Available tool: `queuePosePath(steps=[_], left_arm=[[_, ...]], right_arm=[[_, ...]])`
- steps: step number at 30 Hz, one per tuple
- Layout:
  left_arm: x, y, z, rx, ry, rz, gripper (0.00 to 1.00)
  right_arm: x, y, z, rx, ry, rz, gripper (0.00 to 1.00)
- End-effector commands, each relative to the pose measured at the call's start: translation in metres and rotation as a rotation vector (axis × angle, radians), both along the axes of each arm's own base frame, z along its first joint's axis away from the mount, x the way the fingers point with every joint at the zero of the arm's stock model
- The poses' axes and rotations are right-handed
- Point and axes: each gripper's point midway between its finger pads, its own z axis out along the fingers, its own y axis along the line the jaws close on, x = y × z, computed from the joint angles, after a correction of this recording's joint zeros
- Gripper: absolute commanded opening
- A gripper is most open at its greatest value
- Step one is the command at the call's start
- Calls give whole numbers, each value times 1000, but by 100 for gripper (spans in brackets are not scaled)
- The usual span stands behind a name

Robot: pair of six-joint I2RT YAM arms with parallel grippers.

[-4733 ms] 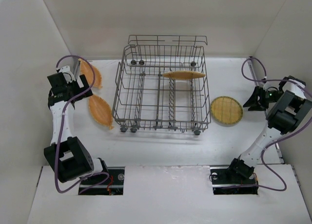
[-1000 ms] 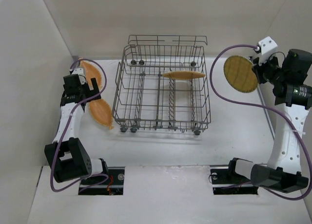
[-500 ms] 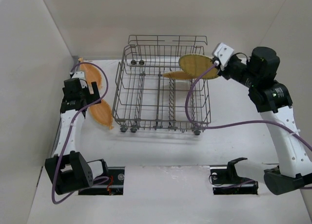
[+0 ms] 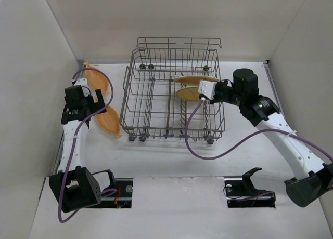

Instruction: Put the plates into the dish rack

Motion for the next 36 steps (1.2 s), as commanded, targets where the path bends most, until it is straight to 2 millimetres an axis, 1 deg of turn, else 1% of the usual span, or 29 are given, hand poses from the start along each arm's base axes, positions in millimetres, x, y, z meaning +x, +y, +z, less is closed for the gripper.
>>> queuePosePath(steps=[1,4,8,15,19,23,33,36], left_arm=[[-5,0,8,-10,-20,8,100],[-7,2,8,-12,-12,14,100],[-6,2,9,-13,-8,15,100],[1,4,10,-14,-3,17,100],[7,6,12,-13,-8,15,100],[12,8,12,-10,-6,15,100],[19,15,11,-4,4,15,100],[20,15,9,-6,11,10,100]], right_arm=[[11,12,21,19,-175,41,0],[15,13,10,7,-171,41,0],[23,16,3,2,-182,37,0],[36,17,-6,-13,-186,14,0],[40,16,-18,-34,-167,3,0],[41,12,-41,-66,-131,-13,0],[33,13,-98,-104,-15,-18,0],[30,14,-110,-103,20,-20,7]])
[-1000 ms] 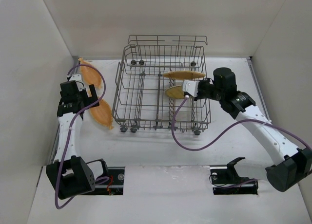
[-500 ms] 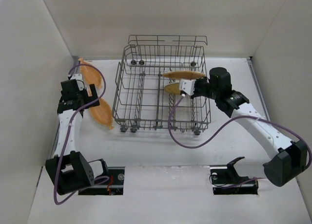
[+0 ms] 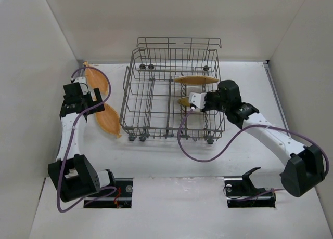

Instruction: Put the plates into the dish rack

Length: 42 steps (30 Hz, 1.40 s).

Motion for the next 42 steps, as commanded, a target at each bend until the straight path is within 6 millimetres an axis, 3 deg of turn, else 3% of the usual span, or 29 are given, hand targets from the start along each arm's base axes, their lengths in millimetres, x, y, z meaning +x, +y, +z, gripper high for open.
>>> queuePosePath(steps=[1,3,7,8,11,15,20,23,26,28,32,38,42], left_arm=[[13,3,21,16,-62,-16,100],[14,2,19,13,-58,-21,100],[15,2,18,13,-59,-29,100],[15,2,18,13,-62,-32,100],[15,0,18,8,-68,-41,100],[11,0,23,-1,-95,-39,100],[-2,2,58,8,-203,-24,100],[-17,7,81,12,-258,14,100],[-29,2,90,-61,-255,23,100],[-32,-1,84,-168,-211,39,100],[-26,0,77,-411,-201,27,100],[6,19,70,-513,-173,63,100],[24,17,66,-507,-156,32,100]], right_arm=[[-3,14,2,42,-11,20,11],[-7,16,-3,44,3,25,22],[-19,20,7,72,-11,47,65],[-22,21,12,80,-21,51,70],[-30,23,33,103,-66,57,77],[-41,26,70,160,-131,44,80],[-51,25,130,257,-229,-13,81],[-49,13,157,320,-244,-102,83],[-34,-22,169,376,-222,-255,84],[-26,-49,174,427,-197,-359,84],[-11,-116,169,481,-152,-578,84],[-1,-212,129,599,-18,-906,83],[-9,-257,99,664,96,-1045,83]])
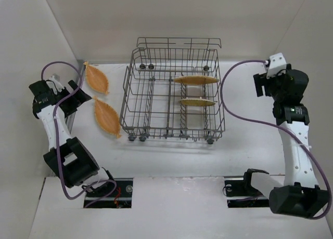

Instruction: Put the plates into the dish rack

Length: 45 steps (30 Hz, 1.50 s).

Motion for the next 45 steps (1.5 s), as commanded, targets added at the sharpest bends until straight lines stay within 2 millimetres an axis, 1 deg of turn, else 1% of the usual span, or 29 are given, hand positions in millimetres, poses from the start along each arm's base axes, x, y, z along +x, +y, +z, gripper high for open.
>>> queuePosePath(steps=[1,4,6,9,11,13,14,16,20,24,26,32,36,43,45], left_arm=[[22,-7,31,8,-87,-48,100],[38,-13,22,44,-66,-74,100],[53,-20,13,79,-57,-124,99],[81,-28,-3,101,-32,-183,88],[99,-27,-8,101,-21,-194,85],[114,-25,-12,110,-17,-201,80],[124,-20,-16,117,-7,-194,79],[138,-14,-20,130,-1,-196,78],[162,1,-18,162,-6,-187,78],[174,15,-23,200,3,-176,78],[177,22,-27,206,10,-164,77],[183,25,-43,204,32,-161,78],[186,28,-53,206,46,-155,78],[196,39,-71,211,76,-126,94],[200,41,-77,212,82,-123,95]], right_arm=[[-9,-16,-22,173,70,-46,83],[-17,-35,-46,262,143,-120,83],[-20,-39,-60,308,188,-137,83],[-19,-45,-77,368,238,-173,83],[-17,-46,-83,413,265,-194,83],[-14,-47,-94,460,313,-206,83],[-13,-51,-99,481,332,-221,83],[-9,-51,-108,524,373,-234,84],[-3,-53,-111,545,391,-244,84],[4,-50,-121,573,433,-246,84],[9,-49,-122,588,442,-249,84],[20,-49,-124,609,489,-245,83],[25,-47,-132,639,542,-233,83],[35,-51,-140,644,583,-228,82],[36,-51,-144,644,606,-222,82]])
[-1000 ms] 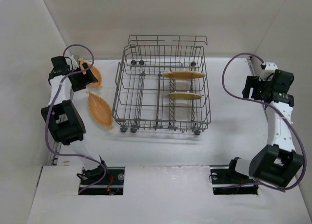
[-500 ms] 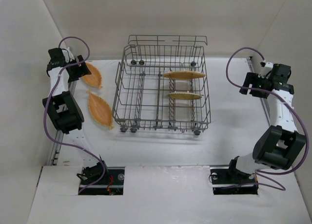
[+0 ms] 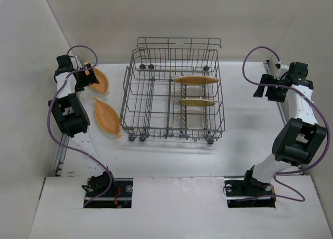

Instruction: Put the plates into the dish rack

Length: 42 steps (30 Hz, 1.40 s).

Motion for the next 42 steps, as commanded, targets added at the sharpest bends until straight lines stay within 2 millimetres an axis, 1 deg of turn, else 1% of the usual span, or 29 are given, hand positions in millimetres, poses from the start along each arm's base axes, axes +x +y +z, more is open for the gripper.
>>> queuePosePath(steps=[1,6,10,13,16,19,22,24,26,30,37,39,42], left_arm=[[15,12,17,36,-50,15,97],[23,18,5,37,-42,24,100],[31,19,-1,39,-44,21,100],[37,20,-7,41,-49,20,95],[42,22,-12,39,-49,20,95],[47,24,-18,39,-49,22,92],[51,26,-22,38,-51,25,88],[55,27,-22,40,-57,25,82],[58,28,-25,44,-57,24,77],[63,27,-30,46,-57,22,60],[69,22,-43,52,-46,10,34],[70,21,-45,59,-47,5,26],[71,24,-45,86,-44,8,17]], right_arm=[[8,4,15,10,-23,35,82],[8,8,12,36,11,64,81],[6,14,11,26,26,93,80],[2,19,6,24,50,120,79],[1,24,2,27,66,137,79],[1,25,-5,27,88,149,84],[3,22,-13,26,109,152,87],[5,21,-16,22,116,155,92],[6,20,-19,23,127,163,94],[9,19,-21,22,133,168,95],[10,18,-23,29,156,176,95],[11,17,-23,29,157,176,95],[12,17,-22,29,156,181,95]])
